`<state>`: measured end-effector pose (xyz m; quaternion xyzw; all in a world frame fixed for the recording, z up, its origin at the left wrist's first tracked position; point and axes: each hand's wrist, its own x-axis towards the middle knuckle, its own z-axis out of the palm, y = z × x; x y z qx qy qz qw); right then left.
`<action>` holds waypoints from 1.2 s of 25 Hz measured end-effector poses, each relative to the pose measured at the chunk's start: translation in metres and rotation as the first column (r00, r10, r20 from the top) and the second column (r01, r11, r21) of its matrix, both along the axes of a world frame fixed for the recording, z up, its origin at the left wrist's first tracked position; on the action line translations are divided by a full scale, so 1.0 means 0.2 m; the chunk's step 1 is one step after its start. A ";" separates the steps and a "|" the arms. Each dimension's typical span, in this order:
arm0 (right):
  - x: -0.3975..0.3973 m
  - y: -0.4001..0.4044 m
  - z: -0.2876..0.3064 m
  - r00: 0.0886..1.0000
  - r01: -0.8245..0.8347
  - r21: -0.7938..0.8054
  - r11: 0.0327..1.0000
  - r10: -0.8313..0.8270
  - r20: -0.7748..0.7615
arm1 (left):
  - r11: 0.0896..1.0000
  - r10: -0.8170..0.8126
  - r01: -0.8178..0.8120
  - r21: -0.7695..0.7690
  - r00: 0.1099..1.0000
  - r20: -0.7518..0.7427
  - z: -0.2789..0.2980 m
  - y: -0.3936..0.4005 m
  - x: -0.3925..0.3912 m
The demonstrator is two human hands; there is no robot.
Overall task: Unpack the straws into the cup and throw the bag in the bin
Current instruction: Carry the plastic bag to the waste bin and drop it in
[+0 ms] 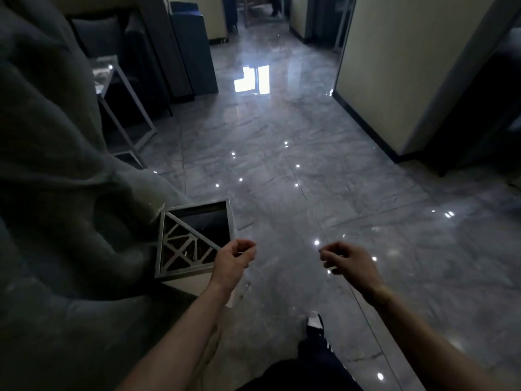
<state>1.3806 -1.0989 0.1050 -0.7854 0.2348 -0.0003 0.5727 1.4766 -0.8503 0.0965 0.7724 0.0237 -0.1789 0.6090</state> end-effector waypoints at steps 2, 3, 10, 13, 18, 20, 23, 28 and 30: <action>0.14 -0.14 0.02 1.000 -0.023 0.011 1.000 0.022 0.009 | 1.000 0.027 -0.027 -0.001 1.000 0.000 0.01 -0.12 0.10; 0.20 -0.21 0.03 0.999 -0.036 0.009 0.999 0.036 0.004 | 0.999 0.039 -0.039 -0.007 0.999 -0.006 0.02 -0.19 0.15; 0.61 -0.60 0.09 0.986 -0.164 -0.018 0.986 0.163 -0.029 | 0.990 0.137 -0.137 -0.012 0.990 -0.015 0.03 -0.52 0.41; 0.78 -0.69 0.09 0.981 -0.193 -0.029 0.981 0.193 -0.029 | 0.984 0.174 -0.175 -0.014 0.984 -0.035 0.01 -0.59 0.51; 1.06 -0.68 0.05 0.957 -0.286 -0.045 0.957 0.284 -0.056 | 0.966 0.257 -0.258 -0.024 0.966 -0.032 0.00 -0.57 0.66; 1.19 -0.66 0.03 0.942 -0.331 -0.038 0.943 0.328 -0.067 | 0.956 0.292 -0.293 -0.028 0.956 -0.035 -0.02 -0.54 0.73; 1.39 -0.60 0.02 0.913 -0.403 -0.051 0.914 0.397 -0.094 | 0.934 0.351 -0.353 -0.050 0.936 -0.037 -0.05 -0.49 0.86; 1.82 -0.45 0.04 0.852 -0.520 -0.049 0.853 0.514 -0.104 | 0.874 0.478 -0.480 -0.078 0.877 -0.043 -0.07 -0.37 1.11; 1.98 -0.36 0.06 0.817 -0.574 -0.059 0.817 0.566 -0.112 | 0.838 0.535 -0.538 -0.088 0.843 -0.058 -0.06 -0.29 1.18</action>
